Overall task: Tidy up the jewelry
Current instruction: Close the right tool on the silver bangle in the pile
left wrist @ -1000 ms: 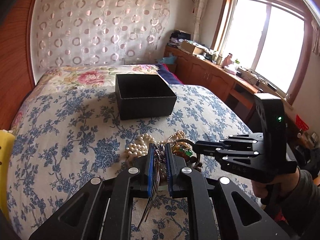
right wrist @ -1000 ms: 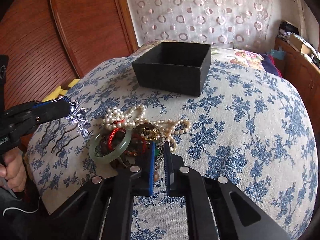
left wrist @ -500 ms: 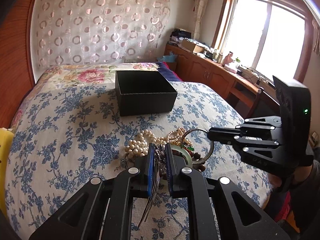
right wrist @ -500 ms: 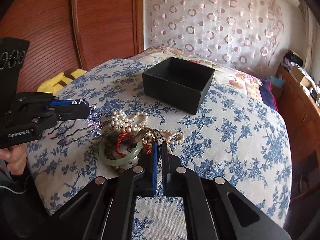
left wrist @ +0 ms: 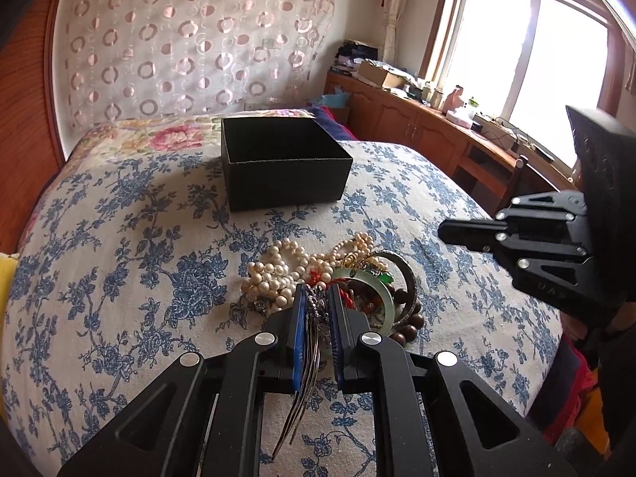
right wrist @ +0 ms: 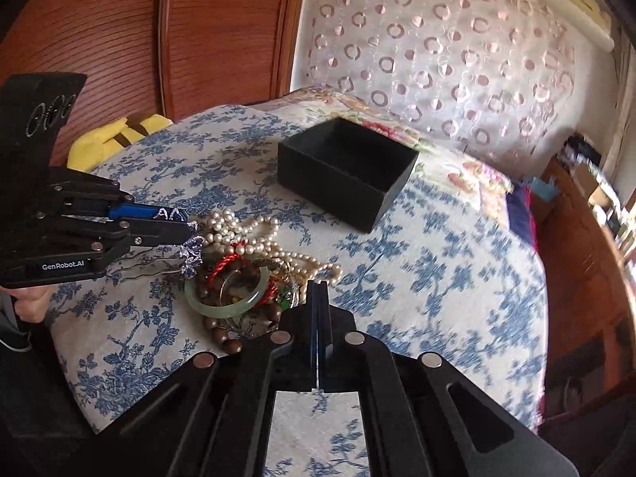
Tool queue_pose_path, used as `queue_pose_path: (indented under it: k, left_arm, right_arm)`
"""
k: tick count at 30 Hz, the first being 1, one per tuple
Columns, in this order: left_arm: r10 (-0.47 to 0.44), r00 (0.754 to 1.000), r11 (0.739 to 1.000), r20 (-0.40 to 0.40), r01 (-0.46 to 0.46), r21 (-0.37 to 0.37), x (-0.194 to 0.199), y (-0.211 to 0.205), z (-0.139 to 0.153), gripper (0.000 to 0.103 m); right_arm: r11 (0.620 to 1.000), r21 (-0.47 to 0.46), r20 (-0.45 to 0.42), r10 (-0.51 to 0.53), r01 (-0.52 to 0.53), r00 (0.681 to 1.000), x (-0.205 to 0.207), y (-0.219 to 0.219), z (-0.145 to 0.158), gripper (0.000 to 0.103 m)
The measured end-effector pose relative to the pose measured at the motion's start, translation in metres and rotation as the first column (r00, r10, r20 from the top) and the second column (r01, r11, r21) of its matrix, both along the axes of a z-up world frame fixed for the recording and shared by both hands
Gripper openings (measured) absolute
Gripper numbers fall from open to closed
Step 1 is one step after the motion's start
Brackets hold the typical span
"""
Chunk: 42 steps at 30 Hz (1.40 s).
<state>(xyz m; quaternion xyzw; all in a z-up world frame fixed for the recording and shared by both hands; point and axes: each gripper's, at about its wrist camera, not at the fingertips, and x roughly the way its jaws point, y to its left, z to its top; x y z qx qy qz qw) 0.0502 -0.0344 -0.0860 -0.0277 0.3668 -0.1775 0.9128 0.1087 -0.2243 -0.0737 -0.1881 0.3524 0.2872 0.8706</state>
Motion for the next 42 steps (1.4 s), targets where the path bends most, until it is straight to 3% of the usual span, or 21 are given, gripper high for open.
queue_pose_path:
  k: [3,5,7,20,22,23,26,35,42]
  left_arm:
    - [0.002,1.000,1.000,0.001,-0.002,0.005,0.000,-0.001,0.000,0.010]
    - [0.001,1.000,1.000,0.001,-0.001,0.008,0.001,-0.001,0.000,0.010]
    - [0.002,1.000,1.000,0.002,-0.002,0.009,0.001,-0.001,0.000,0.010]
    - [0.008,1.000,1.000,-0.002,-0.008,0.020,0.002,-0.001,-0.003,0.010]
    - [0.003,1.000,1.000,0.001,-0.003,0.029,0.002,-0.001,-0.003,0.010]
    - [0.002,1.000,0.999,0.002,-0.002,0.034,0.002,-0.001,-0.004,0.010]
    - [-0.001,1.000,0.999,0.001,0.001,0.041,0.003,-0.003,-0.005,0.010]
    - [-0.011,1.000,0.999,-0.006,0.011,0.053,0.005,-0.010,-0.007,0.010]
    - [-0.017,1.000,0.998,-0.003,0.017,0.066,0.006,-0.014,-0.008,0.010]
  right_arm:
    - [0.997,0.053,-0.027,-0.046,0.048,0.999,0.002,-0.002,-0.009,0.001]
    - [0.993,0.094,-0.043,-0.065,0.069,0.997,0.000,-0.002,-0.012,0.014]
    - [0.989,0.126,-0.053,-0.073,0.079,0.996,-0.002,0.000,-0.015,0.033]
    - [0.953,0.218,-0.251,-0.152,0.209,0.956,0.010,-0.004,-0.052,0.034]
    - [0.956,0.213,-0.256,-0.146,0.203,0.956,0.010,-0.001,-0.054,0.019]
    - [0.958,0.210,-0.253,-0.140,0.196,0.957,0.010,0.000,-0.054,0.017]
    - [0.968,0.175,-0.198,-0.142,0.178,0.970,0.008,0.003,-0.044,0.008]
    - [0.995,-0.059,0.030,-0.076,0.078,0.997,0.003,0.017,-0.015,0.008]
    - [0.966,-0.257,0.048,0.053,-0.039,0.997,0.003,0.028,-0.019,0.008]
